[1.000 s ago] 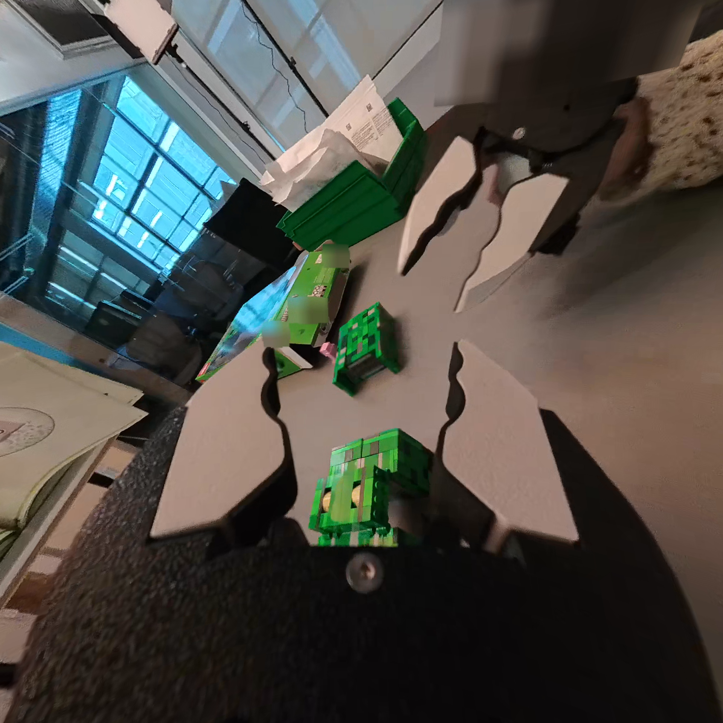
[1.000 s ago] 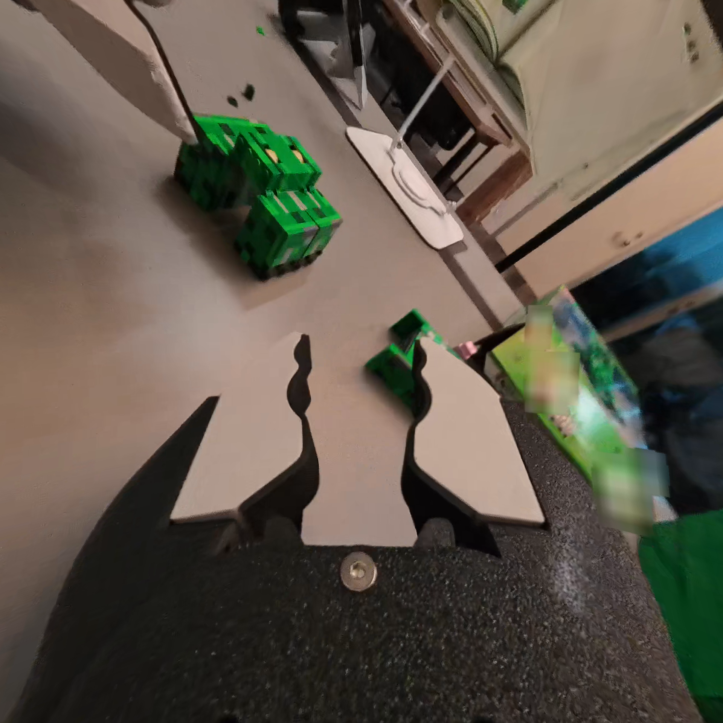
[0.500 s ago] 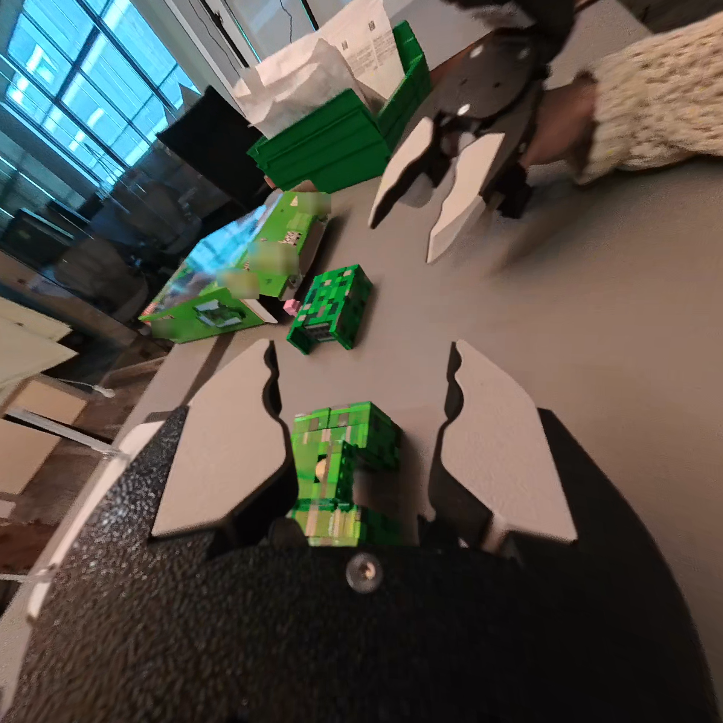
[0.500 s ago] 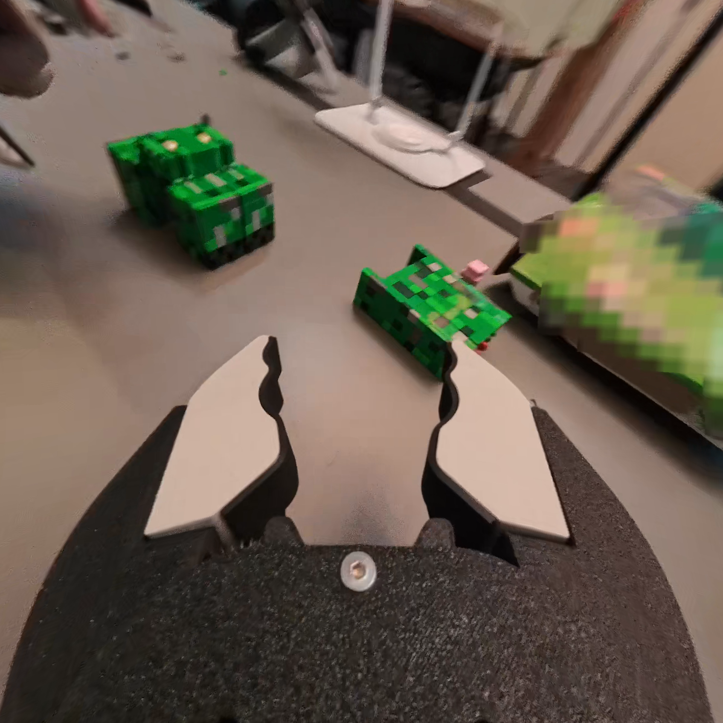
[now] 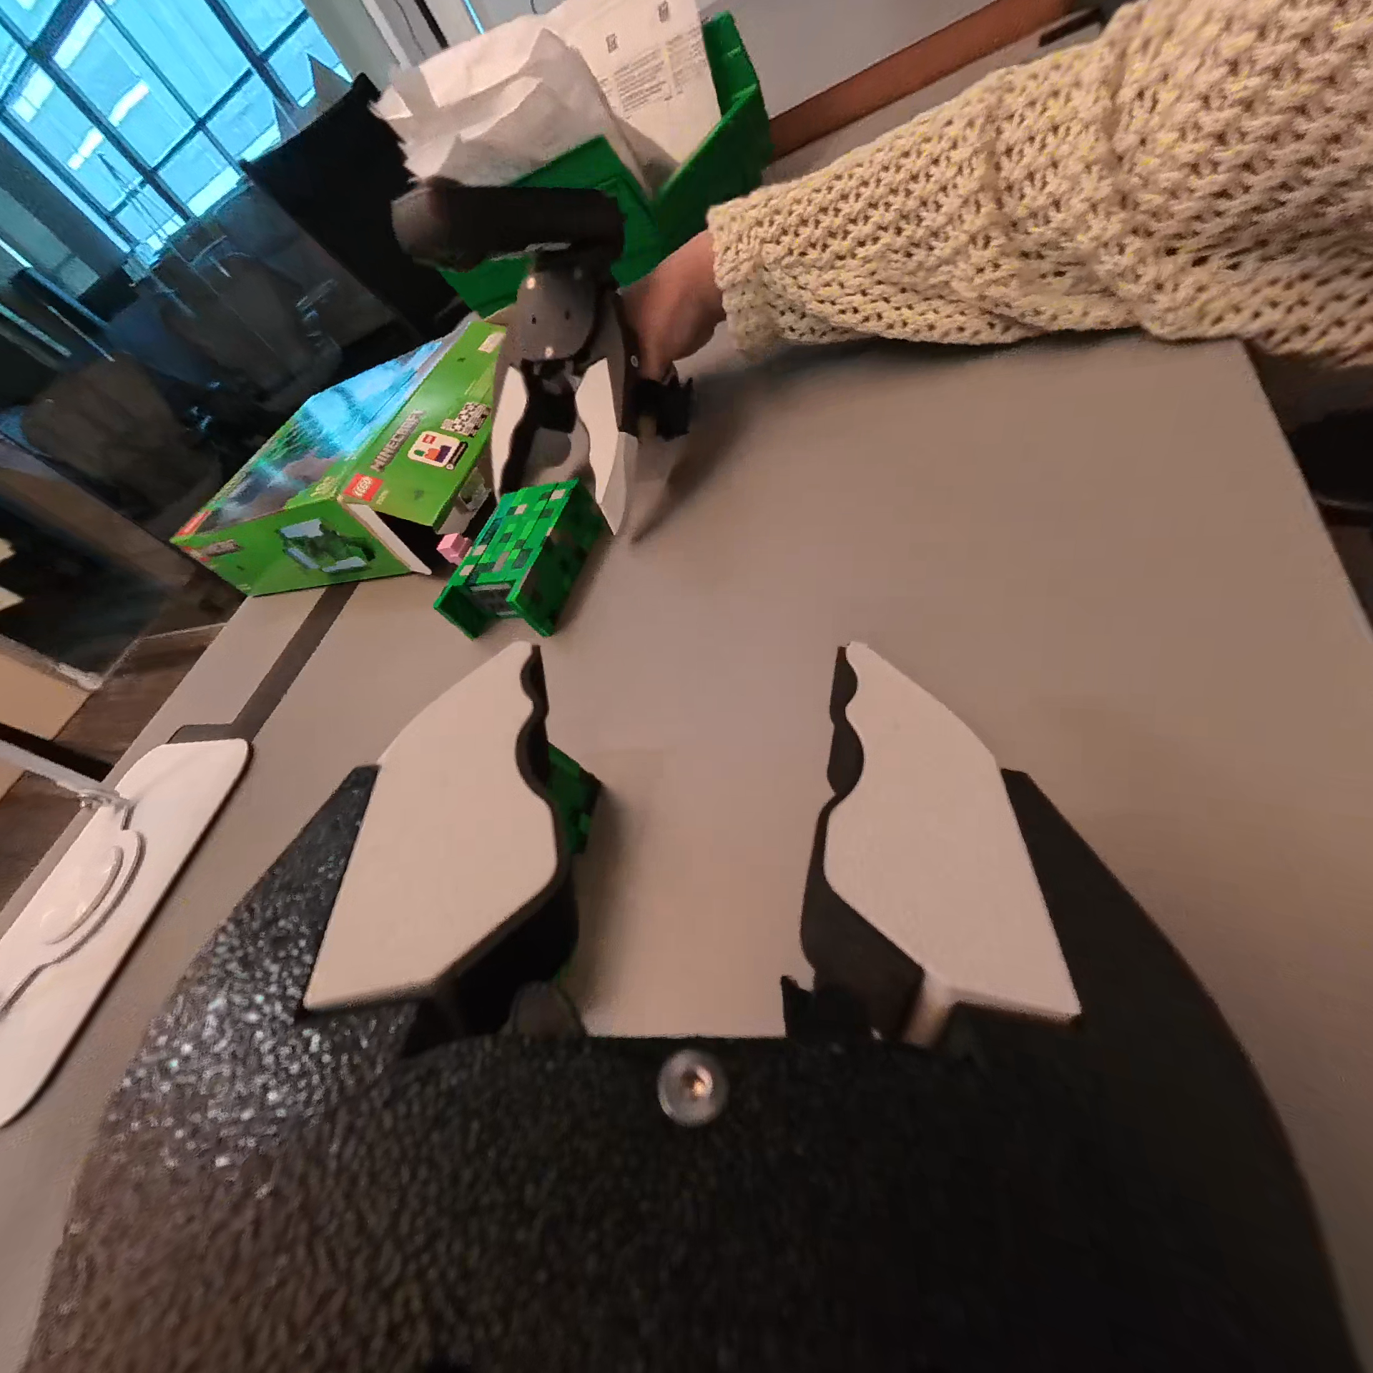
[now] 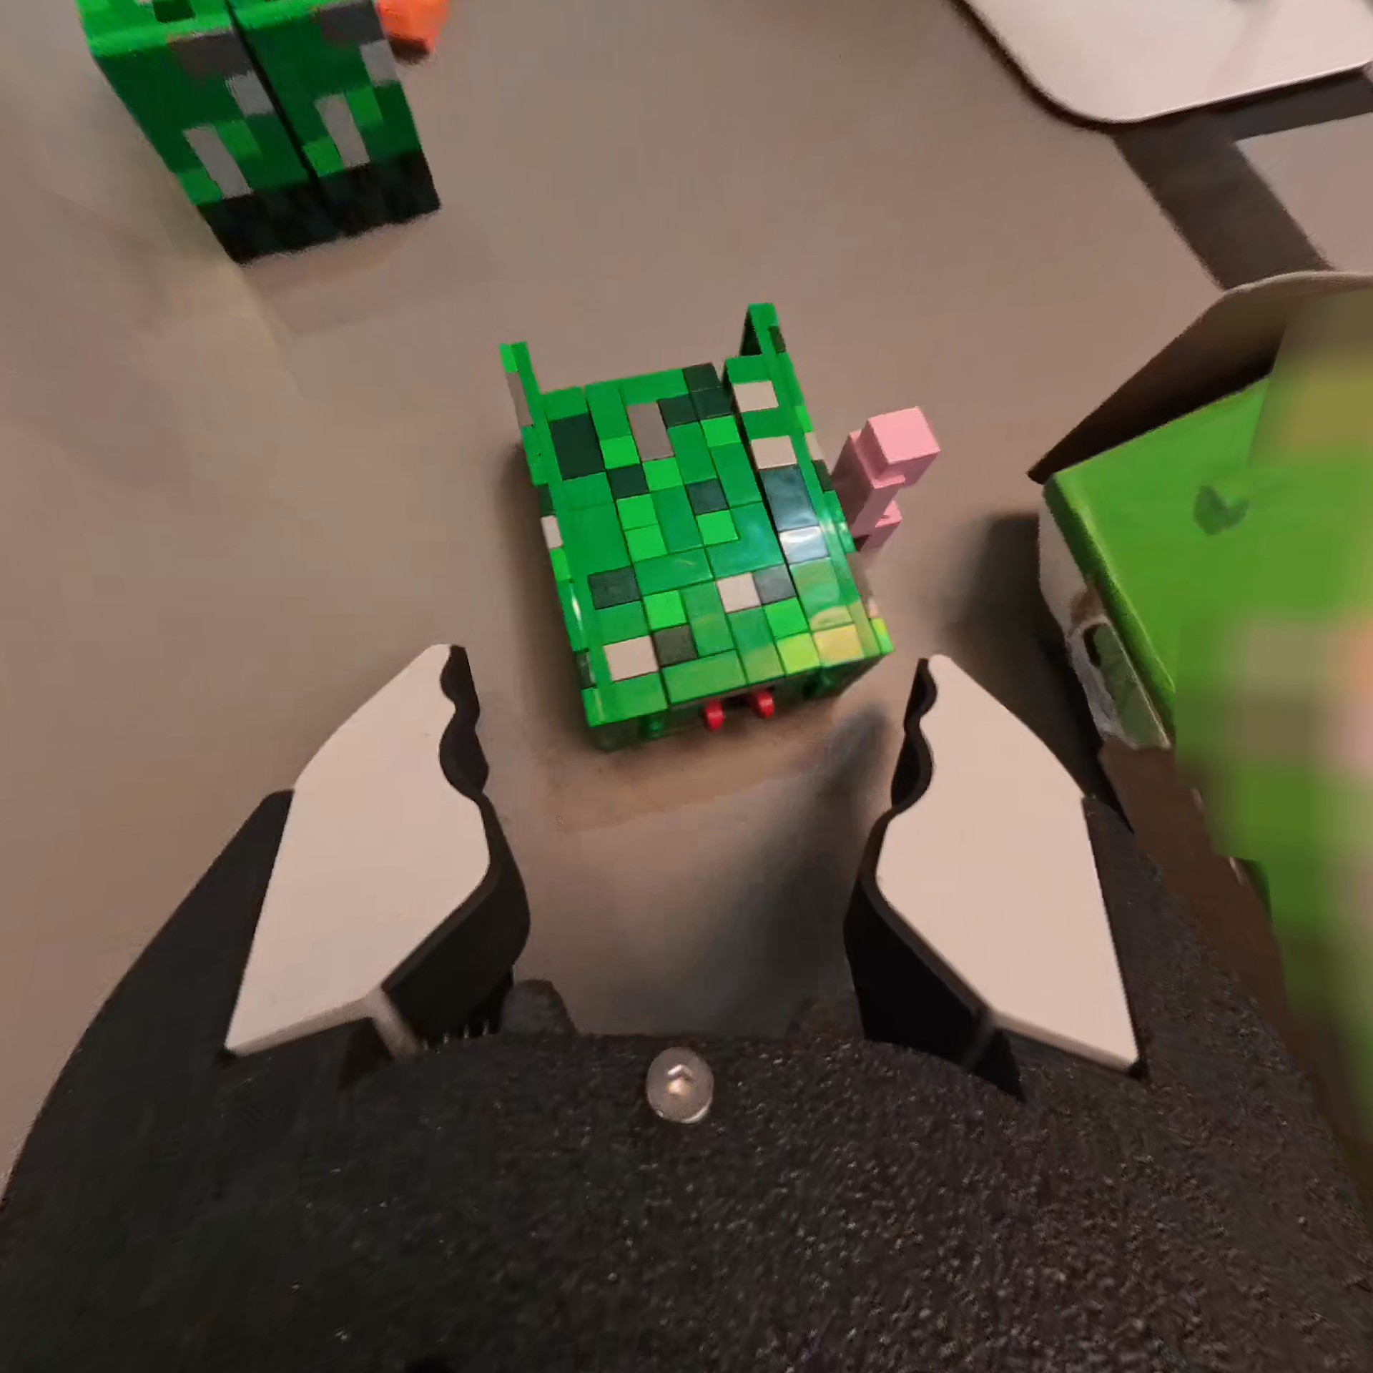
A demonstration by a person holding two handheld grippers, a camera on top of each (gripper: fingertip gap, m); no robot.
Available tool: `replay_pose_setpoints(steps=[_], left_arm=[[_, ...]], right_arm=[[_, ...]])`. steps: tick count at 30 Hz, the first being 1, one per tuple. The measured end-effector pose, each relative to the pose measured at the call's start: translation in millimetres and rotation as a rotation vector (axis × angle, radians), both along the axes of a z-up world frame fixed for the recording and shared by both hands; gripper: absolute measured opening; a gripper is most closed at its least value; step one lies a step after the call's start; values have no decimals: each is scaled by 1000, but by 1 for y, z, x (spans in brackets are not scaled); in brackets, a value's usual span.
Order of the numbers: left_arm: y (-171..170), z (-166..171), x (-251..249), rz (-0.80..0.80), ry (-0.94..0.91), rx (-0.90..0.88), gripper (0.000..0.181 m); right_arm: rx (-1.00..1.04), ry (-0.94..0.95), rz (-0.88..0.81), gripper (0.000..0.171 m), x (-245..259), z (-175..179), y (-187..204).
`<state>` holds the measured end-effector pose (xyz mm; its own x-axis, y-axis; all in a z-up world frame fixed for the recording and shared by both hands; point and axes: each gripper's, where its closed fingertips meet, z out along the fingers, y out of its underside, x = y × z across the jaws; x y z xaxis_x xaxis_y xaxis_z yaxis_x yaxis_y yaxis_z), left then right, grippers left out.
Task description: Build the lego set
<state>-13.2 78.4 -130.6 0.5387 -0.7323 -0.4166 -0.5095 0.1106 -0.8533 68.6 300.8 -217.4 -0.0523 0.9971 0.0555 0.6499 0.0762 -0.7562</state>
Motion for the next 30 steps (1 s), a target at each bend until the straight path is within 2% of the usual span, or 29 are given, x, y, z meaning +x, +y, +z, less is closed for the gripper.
replay_pose_setpoints(steps=[4,6,11,20,23,26,30], left_arm=[[4,-8,1,49,-20,-21,75],[7,-8,3,59,-31,-28,75],[20,-7,9,75,-37,-33,74],[37,-9,35,86,9,-35,73],[50,-13,52,122,78,-42,87],[66,-30,70,120,237,-87,105],[82,-45,91,69,275,-185,113]], right_arm=[[-28,-58,117,101,-7,-8,2],[-51,-58,148,85,-10,-7,2],[-51,-61,190,82,-8,-7,-3],[-72,-39,243,82,8,-3,-36],[-134,41,280,81,13,13,-62],[-81,-30,283,82,25,6,-78],[-100,-55,276,82,38,1,-104]])
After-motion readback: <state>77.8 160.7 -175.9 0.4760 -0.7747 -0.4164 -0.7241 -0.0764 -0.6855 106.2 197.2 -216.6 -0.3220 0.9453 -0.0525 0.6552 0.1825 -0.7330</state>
